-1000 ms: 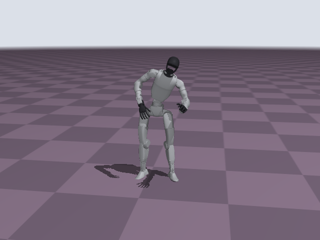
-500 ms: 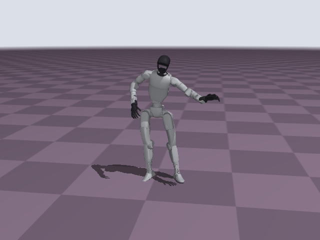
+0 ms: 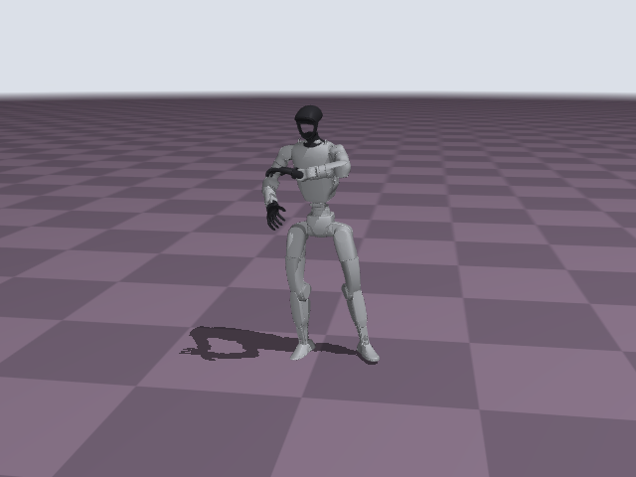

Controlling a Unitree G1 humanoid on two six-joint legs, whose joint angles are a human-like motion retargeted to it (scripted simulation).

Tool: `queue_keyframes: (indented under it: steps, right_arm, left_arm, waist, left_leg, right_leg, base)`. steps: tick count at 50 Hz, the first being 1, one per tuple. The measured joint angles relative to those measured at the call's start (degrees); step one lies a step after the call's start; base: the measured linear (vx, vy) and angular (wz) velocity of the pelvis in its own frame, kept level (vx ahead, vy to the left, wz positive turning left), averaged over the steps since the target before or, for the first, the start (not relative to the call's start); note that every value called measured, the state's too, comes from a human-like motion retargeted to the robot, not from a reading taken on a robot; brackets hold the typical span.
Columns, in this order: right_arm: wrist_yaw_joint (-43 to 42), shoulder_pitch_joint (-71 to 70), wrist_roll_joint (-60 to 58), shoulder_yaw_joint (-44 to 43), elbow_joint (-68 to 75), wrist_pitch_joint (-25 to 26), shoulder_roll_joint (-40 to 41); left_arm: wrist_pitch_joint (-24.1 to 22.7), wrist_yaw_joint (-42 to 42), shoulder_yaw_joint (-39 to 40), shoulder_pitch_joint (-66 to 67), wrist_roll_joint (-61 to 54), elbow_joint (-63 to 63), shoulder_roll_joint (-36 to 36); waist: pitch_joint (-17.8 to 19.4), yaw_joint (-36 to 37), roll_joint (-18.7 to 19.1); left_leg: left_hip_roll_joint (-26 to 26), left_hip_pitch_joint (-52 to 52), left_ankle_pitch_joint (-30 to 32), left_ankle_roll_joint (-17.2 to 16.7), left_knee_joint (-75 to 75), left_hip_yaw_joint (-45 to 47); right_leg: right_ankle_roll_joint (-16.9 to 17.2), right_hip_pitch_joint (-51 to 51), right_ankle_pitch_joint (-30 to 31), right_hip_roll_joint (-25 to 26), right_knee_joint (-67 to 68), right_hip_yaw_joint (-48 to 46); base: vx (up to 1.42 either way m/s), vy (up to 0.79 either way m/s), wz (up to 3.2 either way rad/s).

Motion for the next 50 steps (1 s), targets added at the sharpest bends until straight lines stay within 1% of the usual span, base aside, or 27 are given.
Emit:
queue_keyframes:
  steps: [2, 5, 8, 10, 13, 15, 16, 18, 20, 22, 24, 26, 30, 32, 35, 37, 40, 43, 45, 47, 50]
  right_arm:
    - [0.23, 1.31, 0.33, -0.68, -0.66, -0.09, -0.83]
    - [0.5, 5.29, 2.32, -2.85, -1.32, -0.11, -3.36]
    - [0.85, 10.6, 4.55, -6.27, -1.05, 0.33, -7.43]
    - [0.87, 13.98, 5.49, -8.52, -0.36, 0.75, -9.44]
    - [0.9, 17.05, 6.6, -10.48, 1.08, 1.22, -11.71]
    - [1.31, 18.22, 7.15, -11.32, 1.82, 1.31, -13.66]
    - [1.57, 18.75, 7.35, -11.85, 2.03, 1.25, -14.6]
    - [1.78, 19.79, 7.85, -13.5, 2.29, 0.96, -16.01]
    - [0.98, 21.01, 8.36, -15.96, 2.92, 0.74, -16.37]
    - [-0.49, 22.9, 8.82, -19.72, 3.91, 0.76, -15.99]
    - [-1.67, 23.97, 8.89, -22.41, 4.58, 1.22, -14.08]
    - [-2.15, 23.21, 8.56, -23.34, 5.12, 2.01, -11.26]
    - [-1.33, 18.25, 6.98, -22.67, 5.57, 3.23, -7.17]
    - [-0.89, 14.85, 5.93, -21.35, 5.19, 3.43, -6.92]
    - [-1.04, 8.85, 4.34, -17.69, 4.08, 3.53, -6.79]
    - [-1.35, 4.39, 3.18, -14.08, 3.42, 3.42, -6.32]
    - [-1.21, -1.39, 1.04, -8.62, 2.79, 2.88, -5.01]
    - [-0.08, -3.84, -1.23, -5.06, 2.65, 2.11, -4.13]
    - [0.8, -3.32, -2.22, -4.28, 2.82, 1.82, -4.22]
    - [1.38, -0.73, -2.29, -5.18, 3.25, 1.89, -4.98]
    - [1.55, 5.65, -0.78, -8.84, 4.03, 2.43, -6.72]
  left_arm:
    - [-0.32, 0.48, -2.53, -3.15, 0.59, -1.18, 4.76]
    - [0.37, 1.26, -6.88, -11.71, 1.91, 0.47, 14.05]
    - [2.9, 3.04, -7.49, -20.26, 3.54, 9.45, 22.2]
    - [6.24, 6.79, -7.49, -26.06, 3.21, 19.89, 25.4]
    - [12.42, 12.83, -5.62, -36.67, -1.31, 41.09, 25.99]
    - [16.28, 13.91, -2.93, -44.63, -3.29, 55.74, 25.09]
    - [17.54, 13.0, -2.55, -48.95, -3.12, 61.88, 24.57]
    - [18.49, 10.7, -4.62, -57.97, -1.66, 72.21, 23.25]
    - [17.91, 9.47, -7.49, -62.49, 0.97, 75.98, 22.71]
    - [16.66, 10.44, -7.49, -60.75, 3.35, 72.67, 22.95]
    - [15.58, 10.96, -7.49, -57.92, 3.7, 64.71, 23.16]
    - [14.51, 10.45, -7.49, -54.78, 2.55, 54.69, 22.67]
    - [12.06, 9.1, -5.35, -43.71, 0.85, 33.57, 20.02]
    - [10.31, 8.21, -3.98, -35.92, 1.71, 24.36, 18.03]
    - [7.01, 5.8, -4.33, -25.1, 3.12, 13.81, 14.38]
    - [4.86, 3.92, -4.57, -17.82, 4.23, 9.32, 11.94]
    - [1.76, 2.46, -4.08, -7.69, 6.24, 5.76, 8.3]
    - [-0.53, 3.04, -3.44, -2.85, 7.92, 3.63, 6.4]
    - [-1.22, 3.88, -3.57, -3.86, 8.16, 1.97, 6.89]
    - [-0.67, 4.8, -4.33, -8.46, 7.54, 1.05, 9.04]
    - [2.09, 5.99, -6.57, -18.6, 6.38, 3.67, 13.52]
  waist:
    - [-0.13, -0.32, 1.09]
    - [-0.9, 0.28, 2.97]
    - [-1.92, 2.14, 5.71]
    - [-2.8, 3.52, 6.8]
    - [-4.04, 4.74, 7.5]
    - [-4.89, 5.02, 8.28]
    - [-5.37, 5.13, 8.75]
    - [-5.89, 5.54, 9.43]
    - [-6.29, 6.78, 10.02]
    - [-6.45, 8.88, 10.75]
    - [-6.21, 10.01, 10.39]
    - [-5.45, 9.96, 9.18]
    - [-2.6, 8.34, 7.06]
    - [-0.83, 7.08, 6.92]
    - [2.16, 4.4, 6.5]
    - [4.26, 2.0, 5.83]
    - [6.69, -1.78, 4.56]
    - [7.18, -4.88, 4.08]
    - [6.6, -6.11, 4.4]
    - [5.5, -6.34, 5.26]
    - [3.41, -5.4, 7.03]
  left_leg:
    - [-0.37, 0.31, -0.06, 0.35, 1.07, 1.31]
    - [-0.36, -0.07, 0.0, 0.49, 3.66, 2.98]
    - [0.09, -0.91, 0.6, -0.07, 5.71, 3.81]
    - [0.44, -1.43, 1.09, -0.82, 6.21, 3.83]
    - [0.46, -2.25, 1.81, -1.76, 5.01, 3.07]
    - [0.13, -3.08, 2.24, -1.82, 3.5, 2.3]
    - [0.07, -3.42, 2.37, -1.82, 2.74, 1.93]
    - [0.11, -3.73, 2.52, -1.82, 1.43, 1.28]
    - [0.47, -3.59, 2.48, -1.82, 0.69, 0.93]
    - [0.9, -2.98, 2.27, -1.79, 0.48, 0.96]
    - [1.17, -2.29, 1.96, -1.75, 0.63, 1.21]
    - [1.2, -1.79, 1.63, -1.73, 0.85, 1.47]
    - [0.31, -1.09, 0.84, -1.71, 1.0, 1.68]
    - [-0.6, -0.72, 0.36, -1.72, 0.81, 1.89]
    - [-2.39, 0.02, -0.5, -1.73, 0.45, 2.79]
    - [-3.88, 0.61, -1.16, -1.74, 0.37, 3.86]
    - [-6.24, 0.99, -1.96, -1.78, 0.51, 5.77]
    - [-8.08, 0.3, -2.26, -1.82, 0.79, 7.42]
    - [-8.84, -0.33, -2.35, -1.82, 1.02, 8.26]
    - [-9.15, -0.58, -2.55, -1.82, 1.37, 8.96]
    - [-9.01, -0.11, -3.22, -1.82, 2.19, 9.81]
  right_leg:
    - [0.0, 0.1, 0.03, -0.32, -0.37, 1.31]
    - [0.0, 0.25, 0.43, -0.44, -1.46, 3.05]
    - [0.0, 0.21, 1.09, 0.1, -2.65, 4.53]
    - [0.0, 0.07, 1.54, 0.8, -3.3, 5.47]
    - [0.0, -0.53, 2.24, 2.02, -3.93, 6.73]
    - [0.0, -1.28, 2.84, 2.8, -4.24, 7.39]
    - [0.0, -1.64, 3.11, 3.26, -4.35, 7.72]
    - [0.0, -2.07, 3.57, 4.25, -4.58, 8.42]
    - [0.0, -2.15, 3.92, 5.25, -4.8, 9.23]
    - [0.0, -1.81, 4.15, 5.95, -5.05, 10.01]
    - [0.0, -1.29, 4.31, 6.24, -5.29, 10.59]
    - [0.0, -0.88, 4.43, 6.11, -5.41, 10.89]
    - [0.0, -0.45, 4.49, 4.77, -4.9, 11.05]
    - [0.0, -0.51, 4.48, 3.67, -4.33, 11.36]
    - [0.0, -0.76, 4.58, 1.72, -3.67, 12.56]
    - [0.0, -0.8, 4.84, 0.29, -3.74, 13.88]
    - [0.0, -0.86, 5.75, -1.73, -4.95, 16.05]
    - [0.0, -1.26, 7.19, -3.04, -7.02, 17.61]
    - [0.0, -1.62, 8.06, -3.47, -8.21, 18.28]
    - [0.0, -1.75, 8.57, -3.56, -8.87, 18.78]
    - [0.0, -1.45, 8.63, -3.42, -8.96, 19.34]
  base:
    - [0.08, -0.05, -0.57]
    - [0.08, -0.08, -0.53]
    - [0.08, -0.11, -0.49]
    - [0.08, -0.11, -0.51]
    - [0.04, -0.06, -0.49]
    - [-0.01, -0.01, -0.44]
    - [-0.01, 0.0, -0.47]
    - [0.01, -0.01, -0.51]
    - [0.03, -0.03, -0.55]
    - [0.04, -0.01, -0.48]
    - [0.03, 0.03, -0.32]
    - [0.01, 0.09, -0.11]
    - [-0.04, 0.2, 0.06]
    - [-0.06, 0.3, 0.01]
    - [-0.07, 0.34, -0.2]
    - [-0.08, 0.35, -0.42]
    - [-0.11, 0.34, -0.52]
    - [-0.12, 0.27, -0.47]
    - [-0.08, 0.19, -0.37]
    - [-0.01, 0.13, -0.33]
    - [0.08, 0.07, -0.29]
